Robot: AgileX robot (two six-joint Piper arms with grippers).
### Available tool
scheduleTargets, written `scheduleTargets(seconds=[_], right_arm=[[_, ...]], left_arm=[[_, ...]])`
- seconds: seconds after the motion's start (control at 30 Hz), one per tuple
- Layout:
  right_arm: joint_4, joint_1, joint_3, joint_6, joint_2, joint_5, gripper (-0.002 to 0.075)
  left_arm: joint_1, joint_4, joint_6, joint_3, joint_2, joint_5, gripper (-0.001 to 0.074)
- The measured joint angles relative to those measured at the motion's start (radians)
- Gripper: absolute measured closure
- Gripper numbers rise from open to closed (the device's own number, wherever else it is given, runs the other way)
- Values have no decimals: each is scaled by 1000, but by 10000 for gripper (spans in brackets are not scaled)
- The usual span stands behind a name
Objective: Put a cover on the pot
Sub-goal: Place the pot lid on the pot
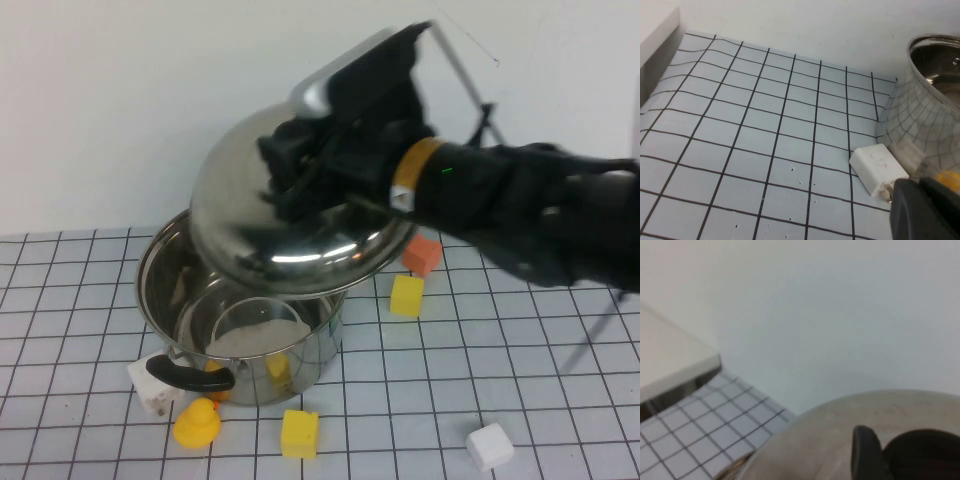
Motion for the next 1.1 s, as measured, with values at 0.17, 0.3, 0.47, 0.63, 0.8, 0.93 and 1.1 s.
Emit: scheduleTargets(seconds=[0.17,0.3,0.47,0.63,0.8,0.93,1.1], right_arm=[[-53,38,-101,68,144,31,379],[-61,57,-148,82,203,35,379],[-63,74,-193,87,248,38,379],[-62,85,-202,87,279,38,379],[-58,89,-202,87,302,39,379],[-54,91,-204,87,307,39,379],[-37,91,-204,85,318,33,379]], left_arm=[[0,0,0,0,0,0,738],[0,0,0,0,0,0,738],[0,0,0,0,0,0,738],[0,0,-3,0,0,0,738],[0,0,-3,0,0,0,738],[0,0,-3,0,0,0,738],[0,0,-3,0,0,0,738]])
